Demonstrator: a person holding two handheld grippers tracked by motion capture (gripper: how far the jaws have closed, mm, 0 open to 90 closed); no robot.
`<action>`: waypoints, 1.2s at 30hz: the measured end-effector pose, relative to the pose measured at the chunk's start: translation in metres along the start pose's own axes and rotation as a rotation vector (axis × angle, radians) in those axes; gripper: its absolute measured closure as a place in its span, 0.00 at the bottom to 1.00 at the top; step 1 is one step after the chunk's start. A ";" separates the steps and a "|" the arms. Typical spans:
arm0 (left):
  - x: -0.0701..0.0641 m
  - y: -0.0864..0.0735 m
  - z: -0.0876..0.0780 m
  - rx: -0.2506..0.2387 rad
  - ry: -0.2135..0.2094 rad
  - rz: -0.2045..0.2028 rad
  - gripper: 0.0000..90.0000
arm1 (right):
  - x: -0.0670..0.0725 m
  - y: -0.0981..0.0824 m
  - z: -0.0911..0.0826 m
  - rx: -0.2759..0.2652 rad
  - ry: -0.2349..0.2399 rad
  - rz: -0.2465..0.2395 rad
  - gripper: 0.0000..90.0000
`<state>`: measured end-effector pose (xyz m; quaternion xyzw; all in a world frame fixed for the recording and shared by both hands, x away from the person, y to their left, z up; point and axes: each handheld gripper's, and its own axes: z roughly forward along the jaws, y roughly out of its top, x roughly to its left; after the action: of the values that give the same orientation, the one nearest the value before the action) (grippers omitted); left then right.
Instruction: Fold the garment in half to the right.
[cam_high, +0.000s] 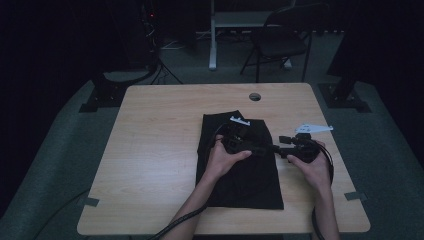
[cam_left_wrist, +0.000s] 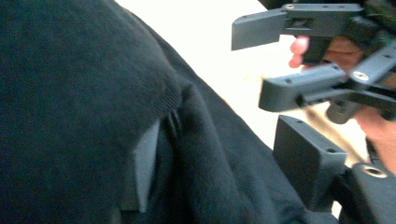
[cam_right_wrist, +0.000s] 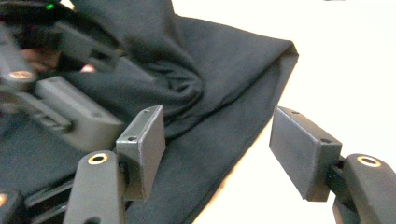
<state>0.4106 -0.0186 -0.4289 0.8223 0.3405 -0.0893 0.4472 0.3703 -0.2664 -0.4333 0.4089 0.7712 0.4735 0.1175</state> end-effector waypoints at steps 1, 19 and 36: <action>-0.001 0.000 -0.002 -0.005 0.002 0.003 0.36 | 0.000 0.000 -0.001 -0.008 -0.006 0.008 0.38; 0.014 -0.019 -0.078 -0.096 0.124 0.017 0.33 | 0.003 0.000 0.010 0.032 -0.017 0.005 0.37; 0.032 -0.063 -0.115 -0.090 0.177 -0.032 0.33 | 0.005 0.000 0.014 0.053 -0.016 -0.002 0.36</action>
<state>0.3761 0.1119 -0.4184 0.8004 0.3954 -0.0082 0.4505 0.3745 -0.2541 -0.4398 0.4150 0.7829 0.4495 0.1132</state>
